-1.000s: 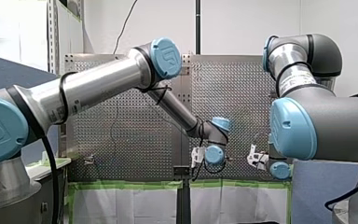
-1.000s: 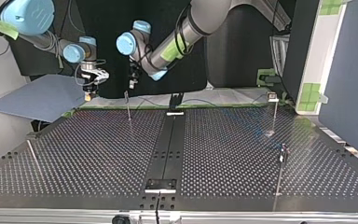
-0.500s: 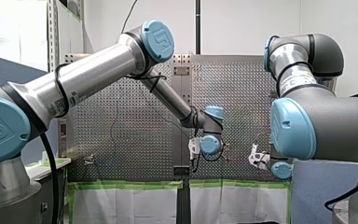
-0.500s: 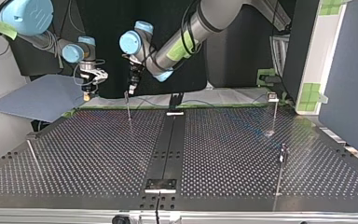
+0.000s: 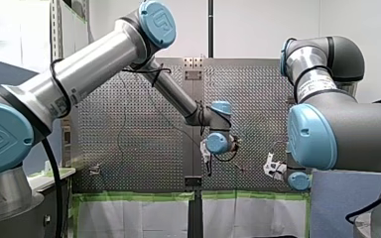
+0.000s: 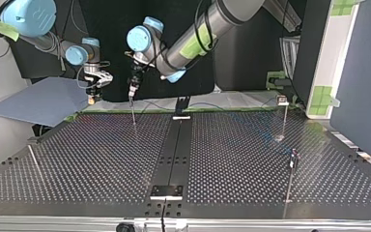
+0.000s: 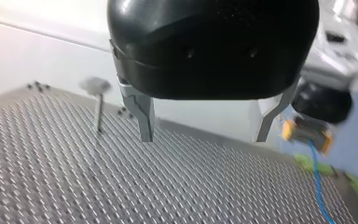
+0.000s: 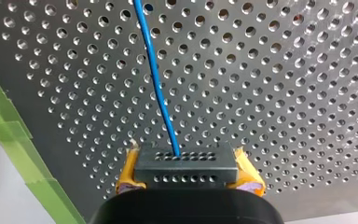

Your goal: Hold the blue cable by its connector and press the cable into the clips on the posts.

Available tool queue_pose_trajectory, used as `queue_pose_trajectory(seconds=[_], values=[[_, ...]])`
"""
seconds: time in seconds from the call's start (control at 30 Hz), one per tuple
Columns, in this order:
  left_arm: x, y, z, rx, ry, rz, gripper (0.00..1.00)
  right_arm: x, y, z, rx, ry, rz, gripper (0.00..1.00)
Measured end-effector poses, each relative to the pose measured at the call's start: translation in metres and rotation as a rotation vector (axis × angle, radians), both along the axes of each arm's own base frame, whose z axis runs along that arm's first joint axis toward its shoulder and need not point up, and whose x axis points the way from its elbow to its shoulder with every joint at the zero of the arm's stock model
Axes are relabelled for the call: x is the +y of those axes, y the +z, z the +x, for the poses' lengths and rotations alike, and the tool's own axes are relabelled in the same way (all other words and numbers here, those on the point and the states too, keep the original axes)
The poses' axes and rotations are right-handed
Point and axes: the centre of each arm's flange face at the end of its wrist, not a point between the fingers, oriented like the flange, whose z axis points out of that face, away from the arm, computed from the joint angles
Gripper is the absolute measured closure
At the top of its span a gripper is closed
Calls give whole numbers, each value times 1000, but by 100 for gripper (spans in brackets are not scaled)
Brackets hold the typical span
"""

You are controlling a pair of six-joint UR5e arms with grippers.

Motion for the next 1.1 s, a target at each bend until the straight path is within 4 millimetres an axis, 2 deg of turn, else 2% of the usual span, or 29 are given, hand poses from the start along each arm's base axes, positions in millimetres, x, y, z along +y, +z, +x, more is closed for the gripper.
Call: queue_pose_trajectory(seconds=[0.33,1.1], values=[[15,26,-21,6,-12,-17,0,1,0,2,-2,4,0,100],[64,82,-64,7,-7,-83,0,2,0,8,-2,16,1,100]])
